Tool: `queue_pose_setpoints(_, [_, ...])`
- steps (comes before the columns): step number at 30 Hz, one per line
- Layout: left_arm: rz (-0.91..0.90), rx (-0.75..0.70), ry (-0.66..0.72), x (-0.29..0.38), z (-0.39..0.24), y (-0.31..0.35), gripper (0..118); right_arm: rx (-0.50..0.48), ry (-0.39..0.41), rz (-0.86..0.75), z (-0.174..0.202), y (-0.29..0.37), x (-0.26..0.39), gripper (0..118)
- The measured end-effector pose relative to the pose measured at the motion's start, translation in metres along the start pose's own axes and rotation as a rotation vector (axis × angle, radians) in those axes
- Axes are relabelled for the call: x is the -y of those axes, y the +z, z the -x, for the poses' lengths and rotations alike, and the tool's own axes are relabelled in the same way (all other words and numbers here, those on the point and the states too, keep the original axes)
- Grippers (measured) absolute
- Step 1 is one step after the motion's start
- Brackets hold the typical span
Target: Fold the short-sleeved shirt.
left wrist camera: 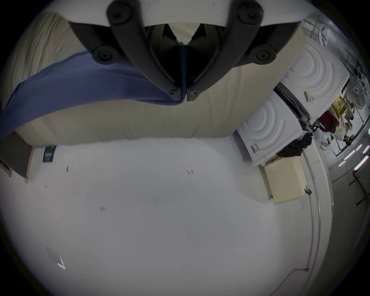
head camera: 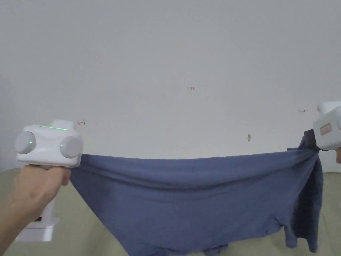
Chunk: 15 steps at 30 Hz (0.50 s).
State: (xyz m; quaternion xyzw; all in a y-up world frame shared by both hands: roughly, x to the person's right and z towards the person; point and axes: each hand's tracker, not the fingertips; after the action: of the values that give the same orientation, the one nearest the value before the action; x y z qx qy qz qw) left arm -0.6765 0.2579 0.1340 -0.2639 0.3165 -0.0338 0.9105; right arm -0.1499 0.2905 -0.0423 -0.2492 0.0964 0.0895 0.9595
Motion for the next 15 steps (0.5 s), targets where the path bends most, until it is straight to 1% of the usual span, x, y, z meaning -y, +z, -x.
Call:
queue_pose_setpoints(2, [0.056,0.019,-0.016,0.028,-0.005,-0.011,0,0.000,-0.031,0.030,0.000,-0.009,0.026,5])
queue_pose_setpoints(4, [0.072,0.024,-0.003,0.055,-0.006,-0.016,0,-0.033,-0.066,0.067,0.000,-0.011,0.054,5])
queue_pose_setpoints(7, [0.103,0.052,-0.005,0.108,-0.003,-0.008,0,-0.040,-0.068,0.144,-0.002,-0.004,0.103,5])
queue_pose_setpoints(10, [0.158,0.102,-0.030,0.153,0.006,0.012,0,-0.069,-0.091,0.180,-0.007,0.017,0.153,5])
queue_pose_setpoints(11, [0.185,0.114,-0.038,0.177,0.011,0.024,0,-0.080,-0.080,0.218,-0.009,0.025,0.171,5])
queue_pose_setpoints(13, [0.206,0.135,-0.031,0.207,0.018,0.040,0,-0.091,-0.085,0.236,-0.010,0.046,0.205,5])
queue_pose_setpoints(15, [0.231,0.145,-0.040,0.239,0.027,0.063,0,-0.092,-0.114,0.261,-0.012,0.067,0.238,5])
